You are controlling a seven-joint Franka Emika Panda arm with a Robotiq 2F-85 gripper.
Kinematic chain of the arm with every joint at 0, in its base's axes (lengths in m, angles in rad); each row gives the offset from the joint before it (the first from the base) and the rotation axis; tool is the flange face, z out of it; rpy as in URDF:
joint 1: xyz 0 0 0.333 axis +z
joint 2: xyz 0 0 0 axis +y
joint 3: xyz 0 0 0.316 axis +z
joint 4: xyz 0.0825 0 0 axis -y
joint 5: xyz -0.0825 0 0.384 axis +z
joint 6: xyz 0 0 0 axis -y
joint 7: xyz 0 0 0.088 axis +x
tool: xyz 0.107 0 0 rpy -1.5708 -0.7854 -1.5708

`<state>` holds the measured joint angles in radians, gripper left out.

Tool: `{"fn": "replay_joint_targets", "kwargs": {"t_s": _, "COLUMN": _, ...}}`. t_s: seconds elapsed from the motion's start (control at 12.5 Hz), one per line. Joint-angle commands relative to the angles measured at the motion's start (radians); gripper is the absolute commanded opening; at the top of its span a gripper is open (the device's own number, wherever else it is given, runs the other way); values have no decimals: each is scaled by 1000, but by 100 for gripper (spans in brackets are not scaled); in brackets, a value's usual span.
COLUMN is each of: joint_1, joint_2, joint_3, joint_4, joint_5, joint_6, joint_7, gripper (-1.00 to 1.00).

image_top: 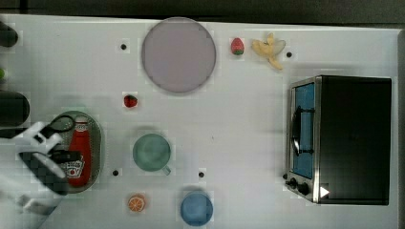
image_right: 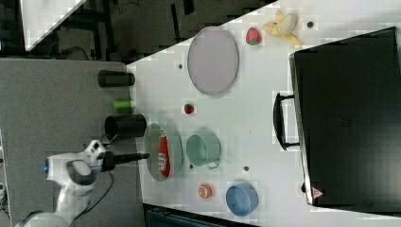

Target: Pick ketchup from strainer and place it on the table

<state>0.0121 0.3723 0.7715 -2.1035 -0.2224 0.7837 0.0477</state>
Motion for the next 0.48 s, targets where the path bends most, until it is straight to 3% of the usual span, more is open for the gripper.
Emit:
{"fn": "replay_joint_targets", "kwargs": {"t_s": 0.08, "joint_1": -10, "joint_2": 58, "joint_3": -21, "joint_4": -40, "joint_5": -55, "joint_6": 91, "joint_7": 143, "gripper": 100}}
{"fn": "replay_joint_targets", "kwargs": {"t_s": 0.48, "joint_1": 23, "joint_2": 202, "joint_3": -65, "joint_4": -34, "joint_5": -262, "joint_6": 190, "joint_7": 298, "gripper": 100}}
